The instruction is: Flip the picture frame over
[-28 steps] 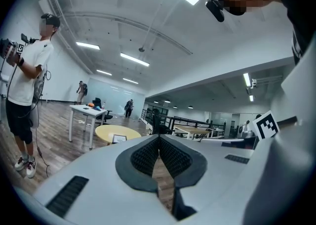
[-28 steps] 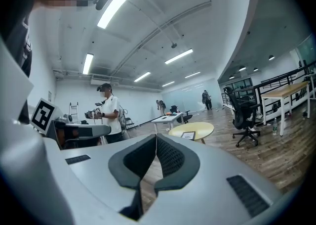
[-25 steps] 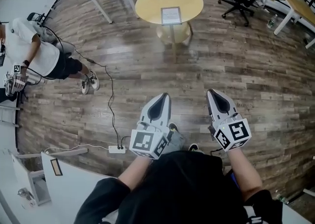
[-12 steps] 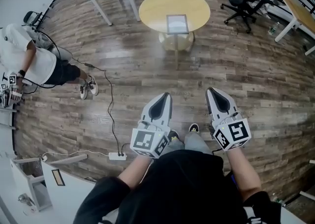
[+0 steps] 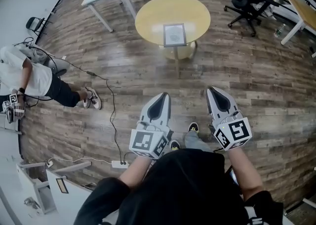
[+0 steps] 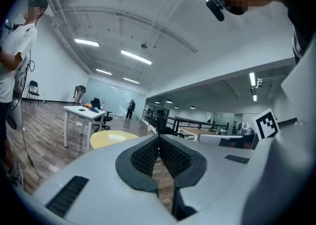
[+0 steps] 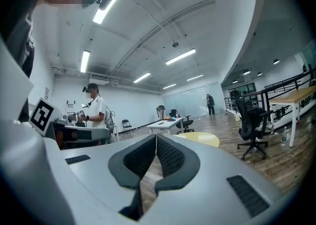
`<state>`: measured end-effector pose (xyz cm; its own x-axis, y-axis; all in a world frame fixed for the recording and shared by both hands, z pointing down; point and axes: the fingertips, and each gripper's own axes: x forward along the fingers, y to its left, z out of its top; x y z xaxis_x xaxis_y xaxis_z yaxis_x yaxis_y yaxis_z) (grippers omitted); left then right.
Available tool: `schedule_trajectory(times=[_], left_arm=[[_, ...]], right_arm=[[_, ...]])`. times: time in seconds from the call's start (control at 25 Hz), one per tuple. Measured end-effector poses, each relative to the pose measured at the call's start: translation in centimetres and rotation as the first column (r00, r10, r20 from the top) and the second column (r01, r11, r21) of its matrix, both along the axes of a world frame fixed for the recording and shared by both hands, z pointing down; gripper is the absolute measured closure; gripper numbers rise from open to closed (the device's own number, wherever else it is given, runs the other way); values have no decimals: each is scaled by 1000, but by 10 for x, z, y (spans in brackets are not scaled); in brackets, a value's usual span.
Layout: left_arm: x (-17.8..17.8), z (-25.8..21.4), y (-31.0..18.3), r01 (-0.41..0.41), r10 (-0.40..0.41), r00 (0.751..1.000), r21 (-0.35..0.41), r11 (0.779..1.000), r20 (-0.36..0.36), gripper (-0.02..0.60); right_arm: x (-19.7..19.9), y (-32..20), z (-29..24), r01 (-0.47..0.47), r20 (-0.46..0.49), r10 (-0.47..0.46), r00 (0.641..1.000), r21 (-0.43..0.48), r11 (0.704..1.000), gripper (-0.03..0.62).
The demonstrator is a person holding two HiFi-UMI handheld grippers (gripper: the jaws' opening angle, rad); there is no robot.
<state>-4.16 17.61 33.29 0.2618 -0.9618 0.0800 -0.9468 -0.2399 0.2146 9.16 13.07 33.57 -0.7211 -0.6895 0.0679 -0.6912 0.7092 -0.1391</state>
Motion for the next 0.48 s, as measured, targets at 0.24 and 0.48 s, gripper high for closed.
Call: schedule_trajectory(times=[0.24, 0.48], left_arm=[[21, 0, -61, 28, -28, 999, -10, 1000, 24, 558], [17, -1, -97, 36, -35, 998, -23, 999, 43, 558]], right_arm=[[25, -65, 7, 7, 22, -7, 1000, -11, 1000, 576], [24, -101, 12, 5, 28, -4, 1000, -37, 999, 576]])
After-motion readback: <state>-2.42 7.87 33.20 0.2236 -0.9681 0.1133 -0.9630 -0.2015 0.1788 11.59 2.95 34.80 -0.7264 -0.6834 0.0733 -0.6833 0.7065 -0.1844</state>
